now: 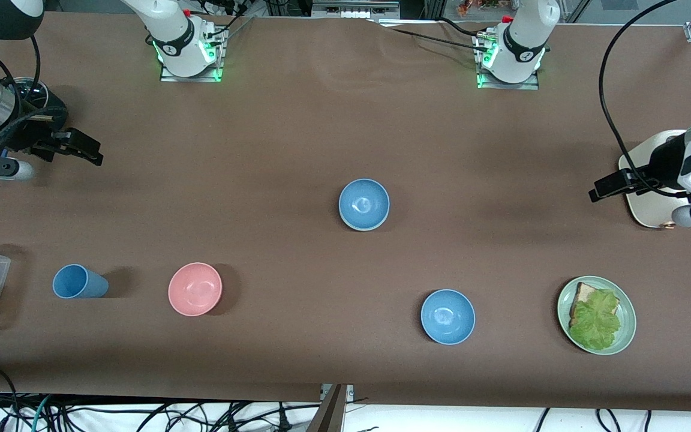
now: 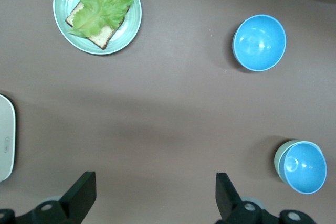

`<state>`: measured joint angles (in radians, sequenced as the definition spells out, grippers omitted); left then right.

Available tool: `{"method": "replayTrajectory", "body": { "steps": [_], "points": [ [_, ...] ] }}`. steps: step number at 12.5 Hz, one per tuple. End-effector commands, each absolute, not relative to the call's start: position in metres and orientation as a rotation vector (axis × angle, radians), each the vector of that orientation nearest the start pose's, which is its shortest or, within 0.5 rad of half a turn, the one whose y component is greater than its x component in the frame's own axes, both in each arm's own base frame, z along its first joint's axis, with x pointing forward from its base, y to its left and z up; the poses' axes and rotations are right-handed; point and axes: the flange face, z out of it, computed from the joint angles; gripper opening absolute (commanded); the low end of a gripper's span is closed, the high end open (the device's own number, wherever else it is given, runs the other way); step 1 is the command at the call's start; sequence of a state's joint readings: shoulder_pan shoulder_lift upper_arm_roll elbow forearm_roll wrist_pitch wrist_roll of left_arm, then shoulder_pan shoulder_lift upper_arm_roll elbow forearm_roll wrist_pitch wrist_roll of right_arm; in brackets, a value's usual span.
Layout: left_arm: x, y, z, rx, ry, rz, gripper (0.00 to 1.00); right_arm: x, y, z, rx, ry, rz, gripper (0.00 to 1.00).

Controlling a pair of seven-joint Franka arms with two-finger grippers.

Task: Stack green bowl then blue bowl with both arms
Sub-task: 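Open the left gripper and lift it away from the stacked bowls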

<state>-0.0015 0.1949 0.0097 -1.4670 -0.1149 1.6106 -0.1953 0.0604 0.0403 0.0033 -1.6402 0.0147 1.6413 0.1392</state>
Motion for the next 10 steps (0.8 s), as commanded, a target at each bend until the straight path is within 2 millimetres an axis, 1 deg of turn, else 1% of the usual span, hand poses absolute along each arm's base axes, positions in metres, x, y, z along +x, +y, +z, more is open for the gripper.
{"method": "replayTrajectory", "body": {
  "steps": [1, 2, 4, 5, 7, 10],
  "points": [
    [0.6065, -0.0056, 0.5677, -3.181, -0.244, 0.107, 1.00, 0.5699, 0.0376, 0.5801, -3.117, 0.122, 0.073, 1.00],
    [0.6062, -0.0083, 0.5668, -3.187, -0.237, 0.135, 1.00, 0.5698, 0.0383, 0.5801, -3.118, 0.118, 0.073, 1.00],
    [0.6076, -0.0076, 0.5608, -3.175, -0.235, 0.162, 1.00, 0.5698, 0.0385, 0.5801, -3.117, 0.120, 0.073, 1.00],
    [0.6085, -0.0085, 0.5634, -3.176, -0.230, 0.153, 1.00, 0.5699, 0.0376, 0.5801, -3.117, 0.122, 0.073, 1.00],
    [0.6147, -0.0091, 0.5609, -3.174, -0.225, 0.152, 1.00, 0.5699, 0.0376, 0.5801, -3.117, 0.122, 0.073, 1.00],
    [0.6144, -0.0084, 0.5620, -3.175, -0.225, 0.155, 1.00, 0.5698, 0.0385, 0.5801, -3.117, 0.120, 0.073, 1.00]
  ]
}}
